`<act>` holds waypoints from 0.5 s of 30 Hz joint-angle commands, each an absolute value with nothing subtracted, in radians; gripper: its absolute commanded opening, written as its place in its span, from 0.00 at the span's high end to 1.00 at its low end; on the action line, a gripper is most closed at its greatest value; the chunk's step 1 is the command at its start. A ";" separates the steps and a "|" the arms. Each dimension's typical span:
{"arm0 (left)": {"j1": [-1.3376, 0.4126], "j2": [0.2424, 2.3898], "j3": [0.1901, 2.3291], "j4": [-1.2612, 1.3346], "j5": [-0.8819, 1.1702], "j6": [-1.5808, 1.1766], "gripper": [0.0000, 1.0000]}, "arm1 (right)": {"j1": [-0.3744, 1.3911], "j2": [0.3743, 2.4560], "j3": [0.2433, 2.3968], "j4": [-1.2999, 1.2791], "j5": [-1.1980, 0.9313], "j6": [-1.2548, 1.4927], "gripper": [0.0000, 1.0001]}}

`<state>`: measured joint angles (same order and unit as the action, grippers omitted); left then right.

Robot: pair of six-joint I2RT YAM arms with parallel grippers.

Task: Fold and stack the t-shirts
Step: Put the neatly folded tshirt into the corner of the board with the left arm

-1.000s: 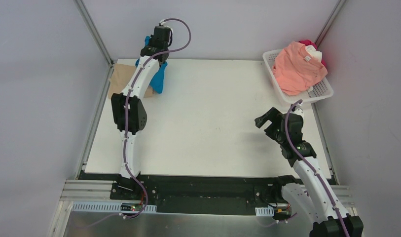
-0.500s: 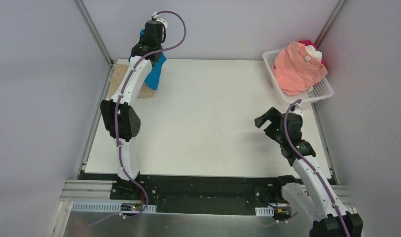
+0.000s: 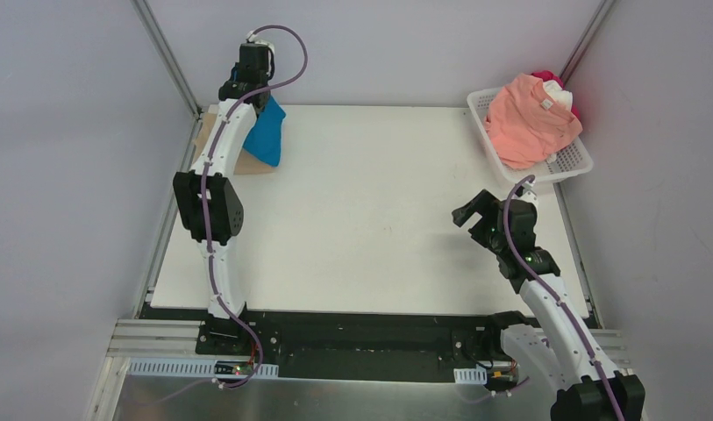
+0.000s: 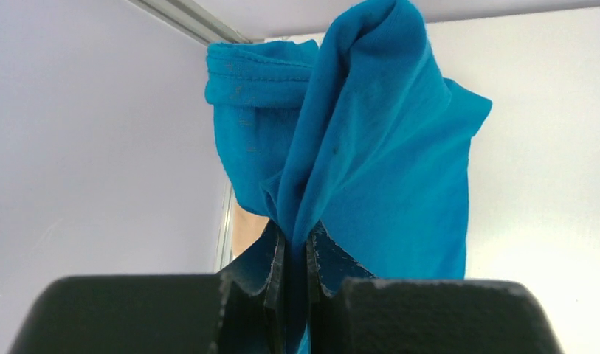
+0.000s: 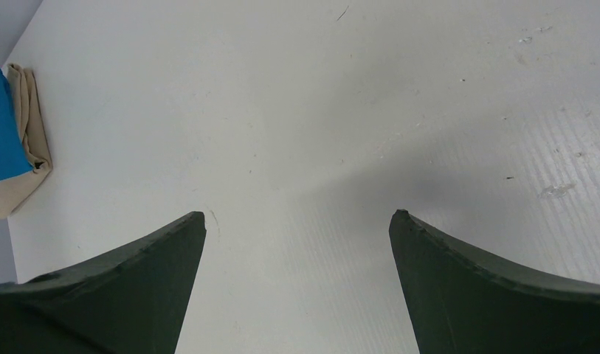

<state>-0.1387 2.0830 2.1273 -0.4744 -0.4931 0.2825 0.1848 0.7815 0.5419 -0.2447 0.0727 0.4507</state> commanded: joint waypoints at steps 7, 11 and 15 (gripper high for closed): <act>-0.035 2.264 2.225 -0.445 -0.455 0.252 1.00 | 0.180 0.794 0.548 -0.217 0.115 0.430 0.01; -0.008 2.343 2.283 -0.445 -0.488 0.239 1.00 | 0.180 0.811 0.553 -0.216 0.121 0.427 0.01; 0.011 2.369 2.283 -0.445 -0.503 0.214 1.00 | 0.180 0.823 0.558 -0.219 0.123 0.425 0.01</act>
<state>-0.0044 2.3749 2.2318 -0.4686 -0.4774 0.2512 0.1848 0.8143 0.5419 -0.2428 0.0975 0.4419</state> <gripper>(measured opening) 0.044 0.993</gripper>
